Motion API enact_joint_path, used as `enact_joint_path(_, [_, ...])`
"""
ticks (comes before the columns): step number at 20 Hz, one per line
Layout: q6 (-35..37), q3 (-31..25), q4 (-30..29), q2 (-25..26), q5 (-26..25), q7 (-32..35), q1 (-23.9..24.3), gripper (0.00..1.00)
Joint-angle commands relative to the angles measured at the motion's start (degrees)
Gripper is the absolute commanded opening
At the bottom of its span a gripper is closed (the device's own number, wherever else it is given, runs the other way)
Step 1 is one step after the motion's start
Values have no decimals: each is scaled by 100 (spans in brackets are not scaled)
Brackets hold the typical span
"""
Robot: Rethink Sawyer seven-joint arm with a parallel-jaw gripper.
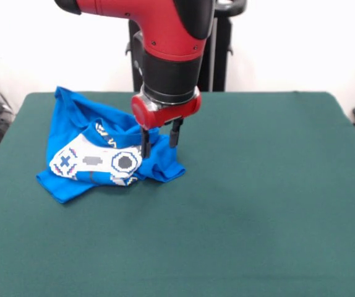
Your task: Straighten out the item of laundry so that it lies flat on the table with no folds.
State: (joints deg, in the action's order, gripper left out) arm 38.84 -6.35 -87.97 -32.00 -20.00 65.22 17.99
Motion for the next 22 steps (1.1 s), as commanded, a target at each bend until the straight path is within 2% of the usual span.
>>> enact_joint_path(1, [-298, -122, -165, 380, -190, 726, -136, 100])
enact_joint_path(22, [-807, 46, -170, 802, -233, 947, -179, 100])
